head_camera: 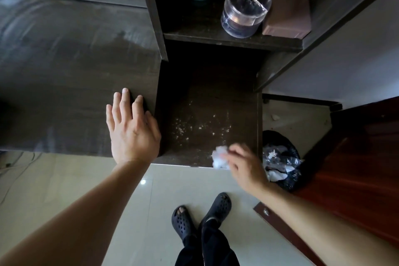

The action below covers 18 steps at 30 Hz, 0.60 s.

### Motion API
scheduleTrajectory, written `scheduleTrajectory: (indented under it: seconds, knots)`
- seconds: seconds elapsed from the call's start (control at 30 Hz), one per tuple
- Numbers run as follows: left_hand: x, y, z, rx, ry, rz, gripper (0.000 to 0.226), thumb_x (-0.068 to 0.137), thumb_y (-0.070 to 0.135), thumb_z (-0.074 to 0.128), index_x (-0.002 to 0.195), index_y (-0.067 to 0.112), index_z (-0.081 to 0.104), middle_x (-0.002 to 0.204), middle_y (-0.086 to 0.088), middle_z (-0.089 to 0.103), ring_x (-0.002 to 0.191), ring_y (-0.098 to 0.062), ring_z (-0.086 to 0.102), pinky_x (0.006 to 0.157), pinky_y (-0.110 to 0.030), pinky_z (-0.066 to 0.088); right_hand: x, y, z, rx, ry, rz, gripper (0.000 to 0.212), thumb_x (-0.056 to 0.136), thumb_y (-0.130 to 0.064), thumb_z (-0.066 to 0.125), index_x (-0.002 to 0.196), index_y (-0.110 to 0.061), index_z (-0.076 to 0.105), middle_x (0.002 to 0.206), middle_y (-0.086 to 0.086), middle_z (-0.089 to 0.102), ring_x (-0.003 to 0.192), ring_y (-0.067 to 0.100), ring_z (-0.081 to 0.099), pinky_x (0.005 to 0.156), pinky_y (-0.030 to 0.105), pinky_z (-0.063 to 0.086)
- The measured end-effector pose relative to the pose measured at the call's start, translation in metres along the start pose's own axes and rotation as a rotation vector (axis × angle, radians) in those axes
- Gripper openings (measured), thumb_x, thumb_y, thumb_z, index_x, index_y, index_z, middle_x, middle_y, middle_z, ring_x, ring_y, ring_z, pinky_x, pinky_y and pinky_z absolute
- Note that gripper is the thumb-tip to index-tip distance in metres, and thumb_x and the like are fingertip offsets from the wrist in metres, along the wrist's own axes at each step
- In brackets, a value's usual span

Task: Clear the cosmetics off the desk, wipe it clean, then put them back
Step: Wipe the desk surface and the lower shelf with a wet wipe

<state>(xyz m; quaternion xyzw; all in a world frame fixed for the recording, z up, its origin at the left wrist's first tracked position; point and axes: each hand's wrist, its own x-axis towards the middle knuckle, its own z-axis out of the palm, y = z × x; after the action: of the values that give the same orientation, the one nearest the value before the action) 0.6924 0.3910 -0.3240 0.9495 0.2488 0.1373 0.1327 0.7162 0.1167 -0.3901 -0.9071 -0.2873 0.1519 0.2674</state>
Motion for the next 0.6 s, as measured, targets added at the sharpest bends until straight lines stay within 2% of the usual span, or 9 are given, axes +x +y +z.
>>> scheduleTrajectory:
  seconds: [0.07, 0.13, 0.23, 0.3, 0.37, 0.43, 0.5, 0.6]
  knots:
    - [0.000, 0.000, 0.000, 0.008, 0.007, -0.001, 0.039, 0.092, 0.018, 0.041, 0.125, 0.000, 0.051, 0.145, -0.024, 0.038, 0.138, -0.039, 0.028, 0.116, -0.051, 0.017, 0.061, 0.016, -0.027, -0.077, 0.164, 0.078, 0.036, 0.075, 0.008, 0.059, 0.102, -0.013, 0.070, 0.093, 0.011, 0.057, 0.084, 0.026, 0.053, 0.064, 0.030, 0.045]
    - [0.000, 0.001, 0.000, 0.013, 0.011, 0.002, 0.039, 0.092, 0.018, 0.041, 0.125, 0.000, 0.052, 0.145, -0.023, 0.038, 0.138, -0.039, 0.029, 0.116, -0.051, 0.017, 0.121, 0.033, -0.045, -0.145, 0.276, 0.170, 0.040, 0.079, 0.008, 0.055, 0.114, -0.009, 0.063, 0.103, 0.018, 0.057, 0.093, 0.038, 0.055, 0.072, 0.038, 0.046]
    - [-0.001, 0.000, 0.000, 0.014, 0.010, 0.002, 0.039, 0.093, 0.018, 0.041, 0.126, 0.001, 0.052, 0.145, -0.023, 0.038, 0.139, -0.038, 0.028, 0.116, -0.050, 0.017, 0.178, 0.055, -0.045, -0.268, 0.252, 0.292, 0.058, 0.084, 0.005, 0.053, 0.138, -0.009, 0.040, 0.128, 0.022, 0.048, 0.113, 0.040, 0.050, 0.091, 0.046, 0.045]
    - [-0.001, 0.000, 0.000, 0.011, 0.004, 0.001, 0.039, 0.093, 0.019, 0.040, 0.126, 0.002, 0.052, 0.146, -0.022, 0.038, 0.139, -0.038, 0.028, 0.116, -0.050, 0.016, 0.189, 0.060, -0.037, -0.307, 0.187, 0.317, 0.054, 0.085, 0.003, 0.052, 0.136, -0.015, 0.045, 0.128, 0.018, 0.046, 0.116, 0.037, 0.047, 0.091, 0.044, 0.045]
    - [0.000, 0.000, 0.000, 0.016, 0.009, 0.002, 0.039, 0.093, 0.020, 0.039, 0.125, 0.002, 0.052, 0.146, -0.022, 0.038, 0.139, -0.038, 0.028, 0.116, -0.051, 0.017, 0.173, 0.053, -0.024, -0.318, 0.156, 0.285, 0.046, 0.085, 0.002, 0.054, 0.126, -0.017, 0.056, 0.119, 0.016, 0.049, 0.109, 0.036, 0.047, 0.085, 0.042, 0.045]
    - [0.000, -0.001, 0.000, 0.015, 0.009, 0.005, 0.040, 0.093, 0.020, 0.038, 0.125, 0.001, 0.052, 0.145, -0.023, 0.038, 0.138, -0.039, 0.029, 0.115, -0.052, 0.018, 0.126, 0.038, -0.004, -0.304, 0.123, 0.165, 0.046, 0.078, 0.009, 0.059, 0.118, -0.014, 0.062, 0.106, 0.016, 0.054, 0.097, 0.036, 0.050, 0.074, 0.041, 0.048]
    - [0.000, -0.001, 0.000, 0.013, 0.003, 0.004, 0.040, 0.093, 0.020, 0.038, 0.125, 0.001, 0.052, 0.145, -0.023, 0.038, 0.138, -0.039, 0.029, 0.115, -0.052, 0.019, 0.067, 0.021, 0.014, -0.182, 0.080, 0.024, 0.042, 0.074, 0.010, 0.064, 0.108, -0.016, 0.066, 0.097, 0.008, 0.055, 0.087, 0.029, 0.051, 0.063, 0.036, 0.048]
    - [0.000, 0.000, -0.001, 0.009, 0.004, -0.002, 0.041, 0.092, 0.021, 0.037, 0.124, 0.001, 0.053, 0.145, -0.024, 0.039, 0.138, -0.039, 0.029, 0.115, -0.052, 0.019, 0.003, 0.001, 0.023, 0.031, -0.051, -0.057, 0.034, 0.076, 0.001, 0.061, 0.101, -0.022, 0.064, 0.095, -0.007, 0.050, 0.087, 0.017, 0.049, 0.069, 0.025, 0.042]
